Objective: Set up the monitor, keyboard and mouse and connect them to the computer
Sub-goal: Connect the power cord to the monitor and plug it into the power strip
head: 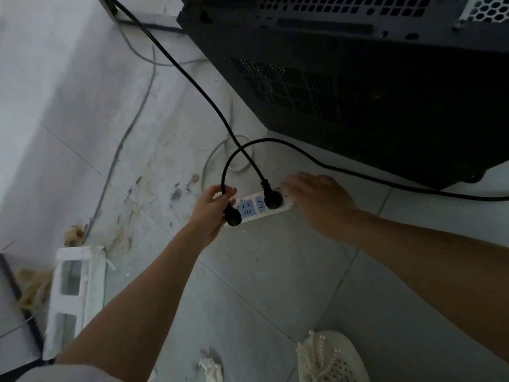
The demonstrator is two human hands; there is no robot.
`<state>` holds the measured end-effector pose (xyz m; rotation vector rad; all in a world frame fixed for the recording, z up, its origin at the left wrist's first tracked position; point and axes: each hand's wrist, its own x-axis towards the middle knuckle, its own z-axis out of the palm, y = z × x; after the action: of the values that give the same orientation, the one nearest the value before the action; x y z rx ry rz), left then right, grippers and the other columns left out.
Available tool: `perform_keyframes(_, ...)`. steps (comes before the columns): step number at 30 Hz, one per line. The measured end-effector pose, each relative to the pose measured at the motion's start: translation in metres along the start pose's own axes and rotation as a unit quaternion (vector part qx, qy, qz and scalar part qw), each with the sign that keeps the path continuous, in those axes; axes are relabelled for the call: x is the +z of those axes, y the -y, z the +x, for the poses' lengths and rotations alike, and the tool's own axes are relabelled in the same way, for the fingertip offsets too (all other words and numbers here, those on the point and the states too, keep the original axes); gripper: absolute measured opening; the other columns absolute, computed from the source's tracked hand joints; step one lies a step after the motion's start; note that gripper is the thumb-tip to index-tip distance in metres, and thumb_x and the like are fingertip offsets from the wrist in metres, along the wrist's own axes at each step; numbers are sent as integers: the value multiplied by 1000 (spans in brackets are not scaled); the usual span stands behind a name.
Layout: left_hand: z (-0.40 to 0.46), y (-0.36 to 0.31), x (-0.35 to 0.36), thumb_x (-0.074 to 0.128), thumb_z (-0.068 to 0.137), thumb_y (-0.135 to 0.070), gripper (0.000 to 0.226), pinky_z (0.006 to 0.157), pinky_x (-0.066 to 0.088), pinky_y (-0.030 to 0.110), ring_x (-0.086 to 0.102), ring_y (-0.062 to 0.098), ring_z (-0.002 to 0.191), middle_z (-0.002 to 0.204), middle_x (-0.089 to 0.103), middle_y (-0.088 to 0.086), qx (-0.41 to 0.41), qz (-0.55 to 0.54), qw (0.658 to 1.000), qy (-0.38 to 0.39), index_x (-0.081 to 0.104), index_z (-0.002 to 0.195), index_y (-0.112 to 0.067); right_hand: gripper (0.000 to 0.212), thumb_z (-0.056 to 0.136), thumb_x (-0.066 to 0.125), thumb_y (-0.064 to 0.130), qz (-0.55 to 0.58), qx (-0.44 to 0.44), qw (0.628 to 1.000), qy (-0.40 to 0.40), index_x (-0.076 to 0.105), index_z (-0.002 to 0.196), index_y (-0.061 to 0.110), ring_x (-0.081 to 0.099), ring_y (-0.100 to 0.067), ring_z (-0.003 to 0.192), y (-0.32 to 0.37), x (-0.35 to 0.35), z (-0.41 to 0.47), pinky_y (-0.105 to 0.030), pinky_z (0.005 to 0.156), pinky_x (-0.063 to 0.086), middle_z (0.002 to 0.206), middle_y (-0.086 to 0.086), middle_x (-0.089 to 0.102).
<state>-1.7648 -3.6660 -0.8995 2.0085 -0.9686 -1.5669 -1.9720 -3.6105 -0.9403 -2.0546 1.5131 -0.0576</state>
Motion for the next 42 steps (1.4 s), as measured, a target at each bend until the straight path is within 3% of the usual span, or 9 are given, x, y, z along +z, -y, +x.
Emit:
perform_keyframes(4,9,6,7,40,99,-2,19,83,47,31,56,24,110,121,60,12,47,72,996,-10,48,85,-14,80,93,43,6,-44,-67,993,83,-9,149,29,-10,-20,145,11,7,7,-38,117,0,157,-1,-20)
perform_keyframes(8,15,5,10,33,100,-3,25,77,41,25,55,17,110,115,63,0,75,151,986,-13,44,85,-19,81,93,44,9,-11,-34,989,140,-11,148,30,-7,-21,146,16,10,15,-36,116,3,158,-5,-12)
perform_keyframes(11,20,5,8,30,101,-3,27,67,44,27,57,20,102,115,63,5,62,147,987,-16,43,85,-20,80,92,46,10,4,-28,991,131,-7,149,30,-1,-22,146,17,10,20,-37,116,12,158,-5,-4)
perform_keyframes(15,24,1,4,33,100,-6,22,68,51,29,56,23,97,110,56,13,43,147,988,-35,47,89,-19,89,90,52,7,23,-23,990,140,-10,148,31,-5,-21,146,16,14,20,-37,114,21,158,-4,-8)
perform_keyframes(21,27,-1,8,31,102,-9,17,52,57,26,62,21,85,88,60,9,27,152,988,-30,46,105,-14,87,92,49,7,29,-28,991,126,-13,148,32,-8,-20,146,16,16,18,-36,113,22,158,-3,-12)
perform_keyframes(24,29,-1,6,31,101,-8,18,56,54,26,59,19,85,85,57,8,12,142,990,-22,46,109,-16,85,92,47,6,33,-29,991,124,-13,148,32,-9,-20,146,14,16,17,-34,113,21,158,-3,-13)
perform_keyframes(29,27,2,12,45,96,-4,16,89,48,46,53,26,95,92,52,7,7,175,984,2,51,108,-13,85,92,46,7,33,-25,992,119,-13,147,33,-10,-20,145,14,19,17,-36,113,21,158,-2,-14)
perform_keyframes(35,26,4,9,58,90,-2,14,81,52,38,60,26,89,86,60,10,49,197,979,-14,52,84,-13,88,91,49,4,37,-24,992,120,-12,148,34,-10,-19,145,14,19,17,-36,112,23,158,-2,-14)
perform_keyframes(42,28,3,-2,71,79,-4,23,83,53,32,66,25,86,95,66,15,32,223,974,-35,60,100,-5,89,90,48,3,44,-21,992,117,-12,148,34,-11,-19,145,13,22,18,-35,113,21,157,-2,-15)
